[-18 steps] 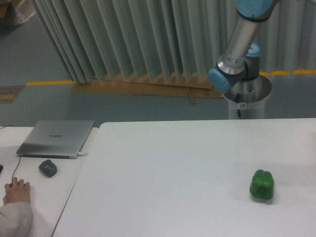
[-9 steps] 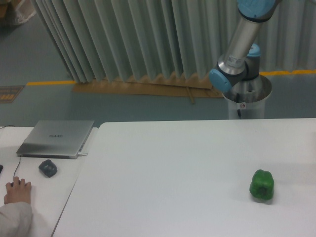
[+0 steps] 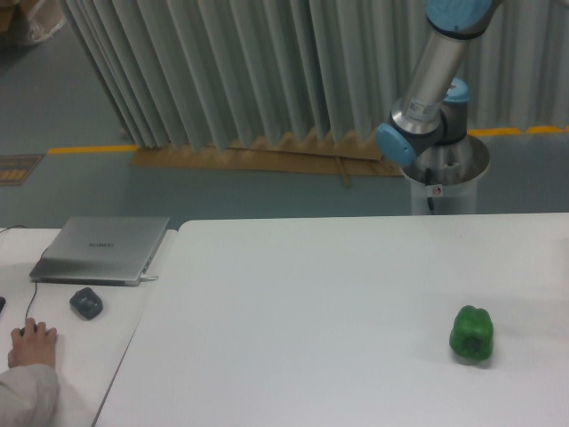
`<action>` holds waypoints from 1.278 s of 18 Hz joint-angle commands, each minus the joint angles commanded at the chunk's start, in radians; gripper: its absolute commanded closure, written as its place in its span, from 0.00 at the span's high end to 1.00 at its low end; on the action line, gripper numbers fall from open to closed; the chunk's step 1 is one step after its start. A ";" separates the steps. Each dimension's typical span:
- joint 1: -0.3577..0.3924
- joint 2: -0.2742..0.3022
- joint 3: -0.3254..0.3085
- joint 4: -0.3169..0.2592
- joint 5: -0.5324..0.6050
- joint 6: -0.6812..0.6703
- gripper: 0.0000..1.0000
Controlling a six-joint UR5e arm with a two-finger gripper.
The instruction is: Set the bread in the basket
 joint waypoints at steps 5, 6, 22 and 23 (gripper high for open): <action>-0.031 0.041 -0.012 -0.058 -0.011 -0.054 1.00; -0.040 0.043 -0.012 -0.064 -0.009 -0.055 1.00; -0.176 0.175 -0.123 -0.162 -0.011 -0.126 1.00; -0.180 0.179 -0.124 -0.169 -0.011 -0.127 1.00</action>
